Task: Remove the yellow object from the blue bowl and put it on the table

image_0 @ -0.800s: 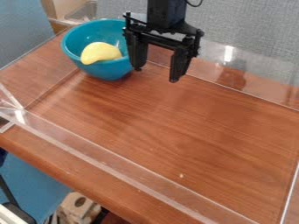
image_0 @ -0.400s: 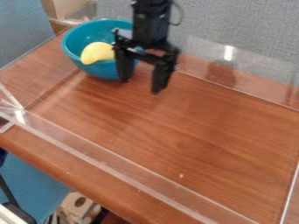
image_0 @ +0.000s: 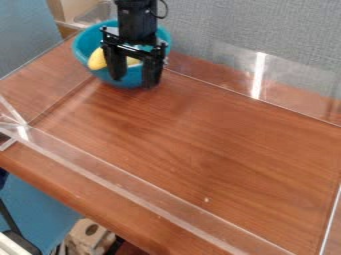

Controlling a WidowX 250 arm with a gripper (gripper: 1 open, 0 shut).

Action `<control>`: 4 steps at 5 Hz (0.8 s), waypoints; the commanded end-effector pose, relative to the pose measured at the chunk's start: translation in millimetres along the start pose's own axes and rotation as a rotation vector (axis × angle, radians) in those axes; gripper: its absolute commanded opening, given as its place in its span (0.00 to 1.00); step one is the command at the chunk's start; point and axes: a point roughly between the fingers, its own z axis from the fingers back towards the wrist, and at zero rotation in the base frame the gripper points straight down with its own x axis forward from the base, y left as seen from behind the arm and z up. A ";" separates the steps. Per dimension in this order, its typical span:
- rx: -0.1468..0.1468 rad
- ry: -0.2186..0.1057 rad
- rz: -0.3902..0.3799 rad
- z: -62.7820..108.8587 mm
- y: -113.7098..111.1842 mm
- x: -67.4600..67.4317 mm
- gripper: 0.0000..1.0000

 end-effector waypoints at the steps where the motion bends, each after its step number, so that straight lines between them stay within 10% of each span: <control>1: 0.038 -0.098 0.039 33.4 22.7 17.2 1.00; 4: 0.034 -0.123 -0.008 50.1 2.1 43.5 1.00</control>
